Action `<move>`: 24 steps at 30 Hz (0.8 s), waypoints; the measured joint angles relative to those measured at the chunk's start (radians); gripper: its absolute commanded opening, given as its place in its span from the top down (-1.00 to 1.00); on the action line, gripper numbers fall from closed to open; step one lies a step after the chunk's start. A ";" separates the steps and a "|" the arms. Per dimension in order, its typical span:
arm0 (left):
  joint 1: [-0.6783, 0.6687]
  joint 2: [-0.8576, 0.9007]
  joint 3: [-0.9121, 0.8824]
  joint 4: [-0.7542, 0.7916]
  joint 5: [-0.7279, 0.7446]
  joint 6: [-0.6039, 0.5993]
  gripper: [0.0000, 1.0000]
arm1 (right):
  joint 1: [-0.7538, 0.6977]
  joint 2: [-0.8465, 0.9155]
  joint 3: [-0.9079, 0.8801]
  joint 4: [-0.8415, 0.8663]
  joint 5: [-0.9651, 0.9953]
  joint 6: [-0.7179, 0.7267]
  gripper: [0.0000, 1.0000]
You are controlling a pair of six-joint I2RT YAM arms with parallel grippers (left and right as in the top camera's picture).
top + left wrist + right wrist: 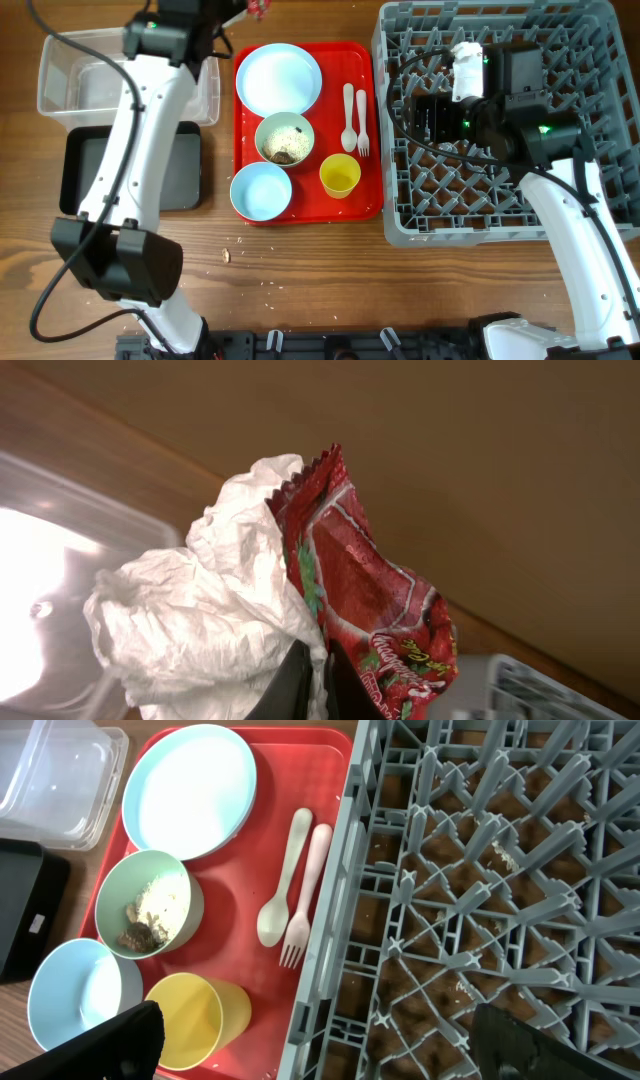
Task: Sort waste into correct bins and load items into the dishwasher rack
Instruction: 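Carry the tissue and wrapper left and drop into the clear bin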
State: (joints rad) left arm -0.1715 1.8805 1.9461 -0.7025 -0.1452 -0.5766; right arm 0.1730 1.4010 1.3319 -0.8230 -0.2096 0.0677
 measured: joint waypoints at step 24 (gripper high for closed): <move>0.327 0.326 -0.024 -0.121 -0.045 0.043 -0.56 | 0.000 0.000 0.000 0.000 0.000 0.000 -0.99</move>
State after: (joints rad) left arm 0.1555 2.2066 1.9224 -0.8234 -0.1898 -0.5339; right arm 0.1730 1.4010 1.3319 -0.8234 -0.2096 0.0677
